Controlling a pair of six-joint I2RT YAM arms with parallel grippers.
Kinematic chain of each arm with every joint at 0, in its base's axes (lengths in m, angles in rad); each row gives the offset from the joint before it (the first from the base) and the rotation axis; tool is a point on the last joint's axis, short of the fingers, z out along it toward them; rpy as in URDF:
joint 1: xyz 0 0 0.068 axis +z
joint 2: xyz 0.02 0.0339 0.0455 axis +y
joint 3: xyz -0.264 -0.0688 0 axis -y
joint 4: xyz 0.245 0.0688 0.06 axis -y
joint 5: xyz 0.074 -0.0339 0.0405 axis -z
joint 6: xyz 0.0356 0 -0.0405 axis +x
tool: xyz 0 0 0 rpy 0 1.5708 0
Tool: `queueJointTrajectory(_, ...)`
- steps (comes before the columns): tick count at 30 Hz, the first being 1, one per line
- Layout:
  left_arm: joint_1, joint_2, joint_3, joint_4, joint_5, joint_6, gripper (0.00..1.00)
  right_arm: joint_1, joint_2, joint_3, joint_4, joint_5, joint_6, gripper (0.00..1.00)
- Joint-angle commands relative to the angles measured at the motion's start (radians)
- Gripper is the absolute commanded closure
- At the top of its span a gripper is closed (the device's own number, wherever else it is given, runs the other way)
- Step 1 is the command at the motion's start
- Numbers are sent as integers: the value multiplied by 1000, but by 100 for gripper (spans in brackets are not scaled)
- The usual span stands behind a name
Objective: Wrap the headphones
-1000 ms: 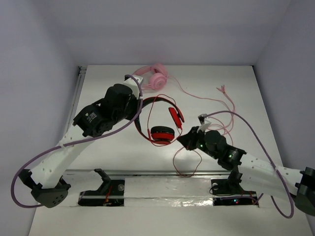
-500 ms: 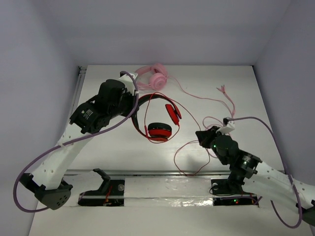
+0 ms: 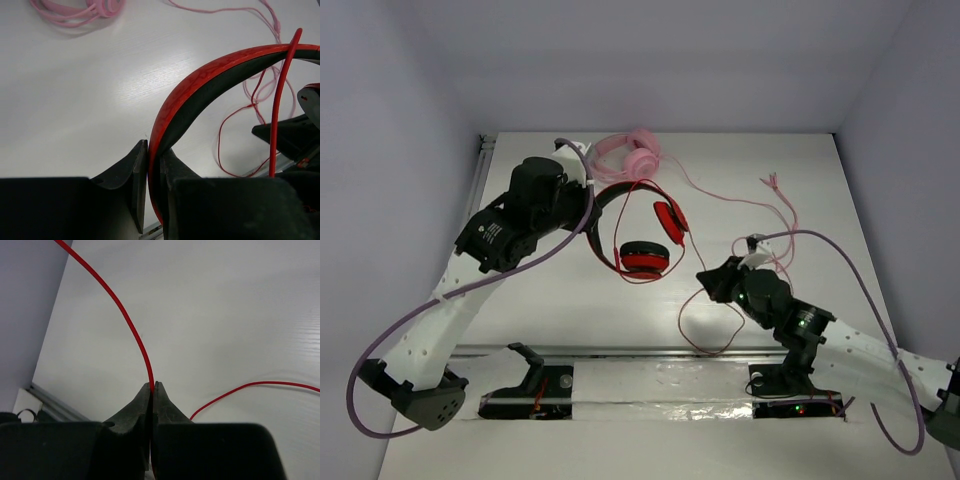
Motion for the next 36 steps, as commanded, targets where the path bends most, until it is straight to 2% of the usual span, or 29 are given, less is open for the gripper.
queueJointTrajectory(1, 26, -28, 62, 132, -1, -56, 100, -1, 57, 11, 156, -172, -69, 100)
queueJointTrajectory(6, 48, -16, 65, 231, 7, -96, 100, -1, 140, -13, 274, -327, -74, 100)
queueJointTrajectory(10, 48, -15, 39, 295, -94, -132, 100, -1, 205, -23, 361, -465, -78, 100)
queueJointTrajectory(14, 48, -22, -72, 407, -186, -186, 100, 28, 295, 6, 433, -576, -70, 100)
queueJointTrajectory(22, 48, -16, -241, 577, -352, -286, 100, 145, 400, 95, 479, -522, -38, 100)
queueJointTrajectory(25, 48, -10, -286, 637, -340, -335, 100, 155, 418, 114, 467, -480, -32, 100)
queueJointTrajectory(29, 48, -19, -367, 721, -370, -379, 100, 165, 420, 164, 391, -417, -21, 100)
queueJointTrajectory(36, -26, 30, -406, 648, -587, -343, 100, 194, 360, 269, 132, -346, -18, 100)
